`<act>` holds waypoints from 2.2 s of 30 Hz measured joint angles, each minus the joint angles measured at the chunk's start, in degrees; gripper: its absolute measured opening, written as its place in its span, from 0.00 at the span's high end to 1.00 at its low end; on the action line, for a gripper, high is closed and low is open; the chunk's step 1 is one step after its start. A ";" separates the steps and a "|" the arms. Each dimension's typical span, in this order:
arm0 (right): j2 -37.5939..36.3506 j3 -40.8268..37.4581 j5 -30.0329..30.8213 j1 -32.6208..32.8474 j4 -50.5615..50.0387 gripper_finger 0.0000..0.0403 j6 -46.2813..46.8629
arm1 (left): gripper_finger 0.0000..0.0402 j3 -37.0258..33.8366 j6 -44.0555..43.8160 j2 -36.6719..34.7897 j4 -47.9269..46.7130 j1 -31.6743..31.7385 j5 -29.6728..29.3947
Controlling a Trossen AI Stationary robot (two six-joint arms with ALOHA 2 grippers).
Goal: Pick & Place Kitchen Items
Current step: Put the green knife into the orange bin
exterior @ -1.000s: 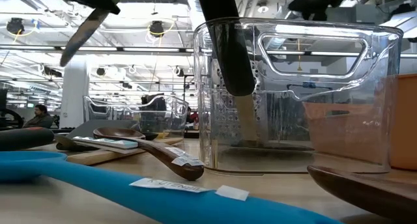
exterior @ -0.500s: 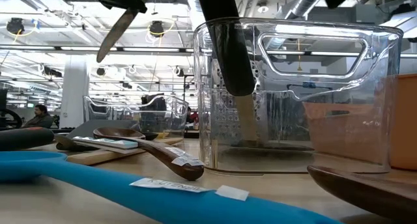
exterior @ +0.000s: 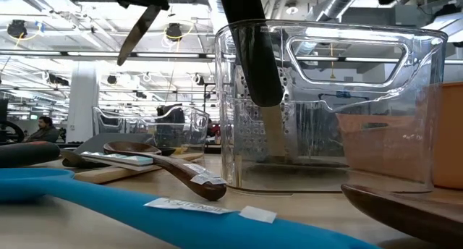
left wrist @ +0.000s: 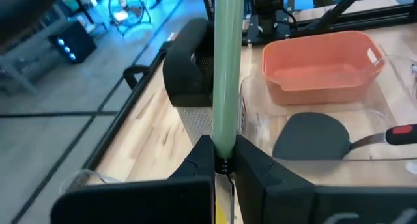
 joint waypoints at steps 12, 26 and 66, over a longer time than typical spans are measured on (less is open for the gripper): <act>-17.70 -19.04 3.06 -0.04 13.09 1.00 3.51 | 0.98 0.02 9.51 2.85 19.94 4.26 6.82; -24.37 -25.40 5.84 -0.04 14.13 1.00 8.47 | 0.98 3.51 11.00 15.99 33.69 12.32 25.38; -20.76 -25.93 6.01 0.00 18.17 1.00 14.90 | 0.98 4.29 13.64 18.49 44.50 6.99 31.94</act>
